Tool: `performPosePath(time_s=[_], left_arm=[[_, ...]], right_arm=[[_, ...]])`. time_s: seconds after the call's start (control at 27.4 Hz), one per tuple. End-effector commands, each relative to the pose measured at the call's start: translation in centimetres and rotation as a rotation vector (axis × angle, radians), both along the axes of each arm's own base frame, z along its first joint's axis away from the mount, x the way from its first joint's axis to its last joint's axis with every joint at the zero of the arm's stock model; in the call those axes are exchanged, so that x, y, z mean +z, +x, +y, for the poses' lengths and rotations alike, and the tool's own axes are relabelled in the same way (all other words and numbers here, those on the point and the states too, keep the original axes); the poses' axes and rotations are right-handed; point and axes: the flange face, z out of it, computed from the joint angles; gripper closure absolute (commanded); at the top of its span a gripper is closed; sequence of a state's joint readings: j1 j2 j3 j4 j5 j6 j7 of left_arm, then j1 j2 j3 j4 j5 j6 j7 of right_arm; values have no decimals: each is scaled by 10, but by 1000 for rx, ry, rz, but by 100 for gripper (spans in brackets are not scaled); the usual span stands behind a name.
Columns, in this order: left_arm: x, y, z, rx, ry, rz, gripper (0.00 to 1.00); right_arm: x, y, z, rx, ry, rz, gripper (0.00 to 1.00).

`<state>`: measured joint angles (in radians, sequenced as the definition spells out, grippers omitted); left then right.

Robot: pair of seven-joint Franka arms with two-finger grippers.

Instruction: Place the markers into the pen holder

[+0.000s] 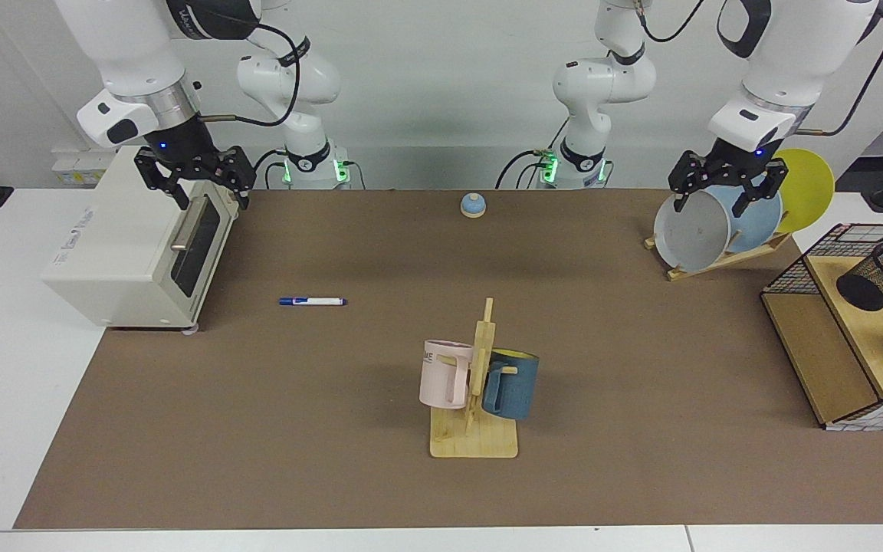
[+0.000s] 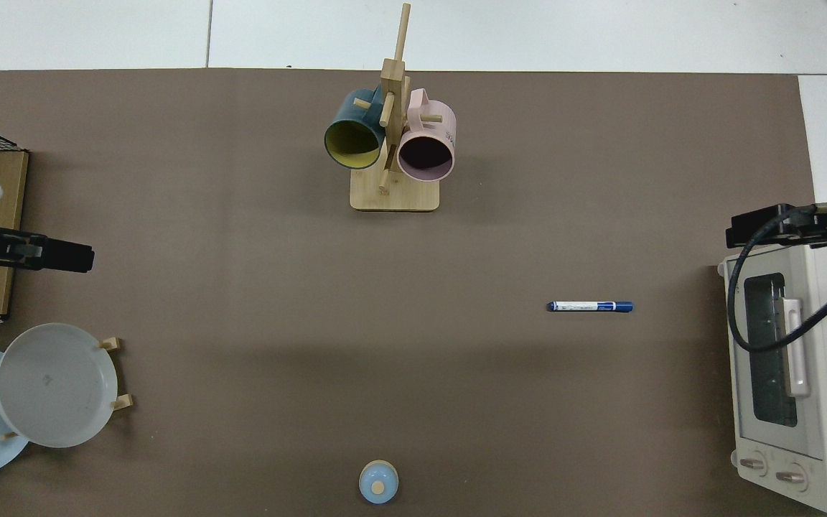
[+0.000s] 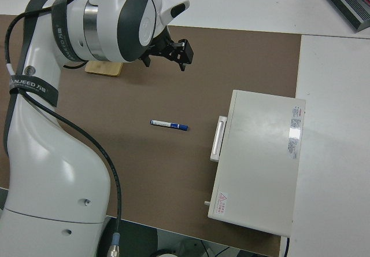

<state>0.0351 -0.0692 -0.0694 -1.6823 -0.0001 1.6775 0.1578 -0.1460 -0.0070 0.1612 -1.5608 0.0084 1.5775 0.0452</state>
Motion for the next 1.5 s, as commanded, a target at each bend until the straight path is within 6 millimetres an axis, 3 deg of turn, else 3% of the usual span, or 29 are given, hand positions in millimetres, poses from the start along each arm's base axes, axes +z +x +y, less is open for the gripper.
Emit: performPosePath(time_s=[0.0,0.55,1.46], left_arm=[[5,-4,2,0,15,1,0],[5,-4,2,2,15,1,0],[5,-4,2,0,15,1,0]], right_arm=[[3,0,-1,1,2,-5,0],[-10,-8,5,4,8,-20,0],[-9,-7,7,15,12,-34,0]])
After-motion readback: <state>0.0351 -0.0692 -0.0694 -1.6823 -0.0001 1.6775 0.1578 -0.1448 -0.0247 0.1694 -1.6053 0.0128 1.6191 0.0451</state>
